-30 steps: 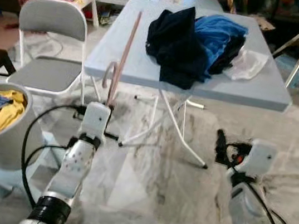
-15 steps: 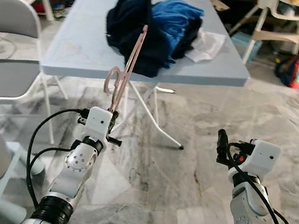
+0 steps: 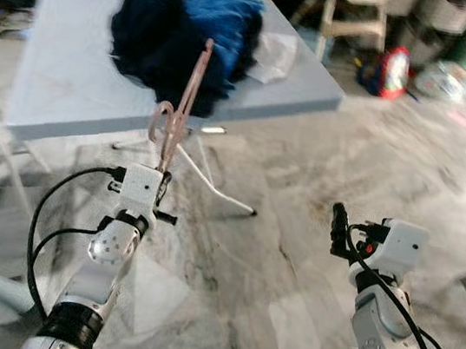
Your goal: Hang hanger
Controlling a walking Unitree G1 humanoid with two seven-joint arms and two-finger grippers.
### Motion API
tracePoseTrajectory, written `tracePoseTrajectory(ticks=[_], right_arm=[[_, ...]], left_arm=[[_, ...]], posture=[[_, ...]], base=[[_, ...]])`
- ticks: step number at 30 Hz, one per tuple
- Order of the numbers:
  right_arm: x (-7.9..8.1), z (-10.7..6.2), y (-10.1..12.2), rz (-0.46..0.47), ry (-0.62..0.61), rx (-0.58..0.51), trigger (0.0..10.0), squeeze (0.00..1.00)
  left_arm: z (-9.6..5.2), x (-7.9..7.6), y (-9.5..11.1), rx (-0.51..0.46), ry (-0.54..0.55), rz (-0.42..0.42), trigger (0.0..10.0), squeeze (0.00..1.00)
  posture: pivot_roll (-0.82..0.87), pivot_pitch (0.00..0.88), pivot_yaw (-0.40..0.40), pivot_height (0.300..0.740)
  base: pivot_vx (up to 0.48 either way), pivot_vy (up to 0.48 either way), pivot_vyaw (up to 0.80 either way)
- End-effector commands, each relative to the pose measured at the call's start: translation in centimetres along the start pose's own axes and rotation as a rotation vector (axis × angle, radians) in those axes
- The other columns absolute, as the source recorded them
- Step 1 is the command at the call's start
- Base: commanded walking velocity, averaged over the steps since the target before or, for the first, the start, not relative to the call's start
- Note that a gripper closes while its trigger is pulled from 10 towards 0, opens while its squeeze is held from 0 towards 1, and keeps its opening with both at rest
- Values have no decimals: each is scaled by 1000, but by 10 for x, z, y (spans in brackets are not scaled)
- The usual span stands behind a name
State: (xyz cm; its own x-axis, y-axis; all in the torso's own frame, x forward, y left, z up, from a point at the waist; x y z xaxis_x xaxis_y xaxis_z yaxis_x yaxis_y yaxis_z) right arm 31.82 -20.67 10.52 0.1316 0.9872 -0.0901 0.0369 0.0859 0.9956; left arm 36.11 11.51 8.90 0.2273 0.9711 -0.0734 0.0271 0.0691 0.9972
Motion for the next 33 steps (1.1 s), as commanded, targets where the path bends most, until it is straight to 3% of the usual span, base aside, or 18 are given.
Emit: tracePoseTrajectory(ticks=[1, 18, 26, 30, 33], right_arm=[[7, 1, 5, 12, 19, -16, 10000, 0], [7, 1, 6, 3, 16, -16, 10000, 0], [3, 1, 6, -10, 14, -16, 10000, 0], [5, 0, 6, -19, 24, -21, 10000, 0], [11, -2, 6, -51, 80, -27, 10000, 0]], left_arm=[[-2, 12, 2, -2, 23, 23, 10000, 0], [-4, 13, -5, 24, 18, 32, 10000, 0], [-4, 16, -8, 42, 18, 48, 10000, 0], [-4, 13, -7, 39, -24, 59, 10000, 0], [-4, 3, -8, 55, -127, 73, 10000, 0]], posture=[[-9, 151, 18, 740], [-8, 153, 11, 740], [-12, 157, 9, 740], [-13, 160, 11, 740], [-11, 164, 12, 740]], base=[[0, 337, -800], [0, 325, -800], [0, 0, -800], [0, 0, -200], [0, 0, 0]])
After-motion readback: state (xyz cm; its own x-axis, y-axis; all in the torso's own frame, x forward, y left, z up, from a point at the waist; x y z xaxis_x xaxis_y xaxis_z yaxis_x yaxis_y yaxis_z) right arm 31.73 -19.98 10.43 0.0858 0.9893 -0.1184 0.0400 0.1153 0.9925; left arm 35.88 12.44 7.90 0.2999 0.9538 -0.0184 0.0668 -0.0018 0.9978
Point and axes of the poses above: a point about 5 cm out from each wrist's last joint towards the gripper, its own z axis pointing out of the wrist towards the gripper, its own y axis along the axis of the wrist's last joint, x = y × z, the point moved 4 cm from there along z, pointing out of the wrist towards the gripper, and after that the axes turned 11 degrees about -z, right-handed, at the moved point
